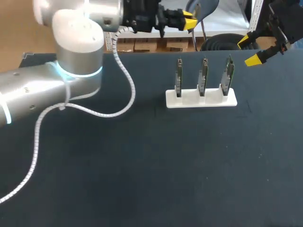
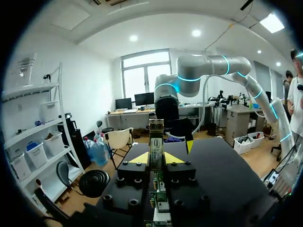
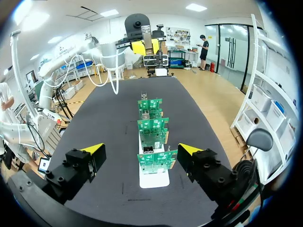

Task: Pick up the optical module with the left hand, and insert it into the network port with the right hand.

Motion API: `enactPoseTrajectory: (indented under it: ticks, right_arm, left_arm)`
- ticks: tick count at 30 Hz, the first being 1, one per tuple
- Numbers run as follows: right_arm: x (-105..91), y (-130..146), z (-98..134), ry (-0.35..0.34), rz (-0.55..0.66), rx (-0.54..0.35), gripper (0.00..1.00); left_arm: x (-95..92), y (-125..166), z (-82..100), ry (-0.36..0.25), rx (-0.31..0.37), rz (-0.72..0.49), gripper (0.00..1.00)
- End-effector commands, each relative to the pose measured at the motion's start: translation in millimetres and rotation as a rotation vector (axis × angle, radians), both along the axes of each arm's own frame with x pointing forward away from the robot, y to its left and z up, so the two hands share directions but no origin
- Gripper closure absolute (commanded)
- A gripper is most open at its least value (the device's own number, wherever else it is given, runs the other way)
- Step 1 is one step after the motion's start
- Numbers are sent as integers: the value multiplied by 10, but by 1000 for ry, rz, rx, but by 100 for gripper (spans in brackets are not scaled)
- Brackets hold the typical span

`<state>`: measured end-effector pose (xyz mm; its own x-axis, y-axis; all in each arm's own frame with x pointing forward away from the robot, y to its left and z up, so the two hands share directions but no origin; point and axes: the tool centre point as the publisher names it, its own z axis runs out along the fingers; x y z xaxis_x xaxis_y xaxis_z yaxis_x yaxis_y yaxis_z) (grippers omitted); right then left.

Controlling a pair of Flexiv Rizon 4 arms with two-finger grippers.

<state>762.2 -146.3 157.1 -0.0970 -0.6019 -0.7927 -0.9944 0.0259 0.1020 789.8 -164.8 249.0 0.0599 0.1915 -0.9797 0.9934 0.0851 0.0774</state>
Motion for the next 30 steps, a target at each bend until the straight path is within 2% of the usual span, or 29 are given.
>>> enactPoseTrajectory:
  ticks: [1, 8, 16, 21, 26, 30]
  right_arm:
    - [-28, 2, 2, -5, -5, -1, 0]
    - [-28, 2, 2, -5, -5, -1, 0]
    - [-28, 2, 2, -5, -5, -1, 0]
    - [-28, 2, 2, -5, -5, -1, 0]
    - [-28, 2, 2, -5, -5, -1, 0]
    - [-28, 2, 2, -5, -5, -1, 0]
  left_arm:
    - [75, -197, -66, 23, -113, -54, 100]
    - [16, -417, -93, 54, -142, -96, 100]
    - [-35, -606, -213, 72, -137, -129, 100]
    - [-81, -748, -304, 113, -130, -147, 100]
    - [-108, -851, -371, 124, -126, -156, 100]
    - [-116, -887, -430, 96, -93, -119, 100]
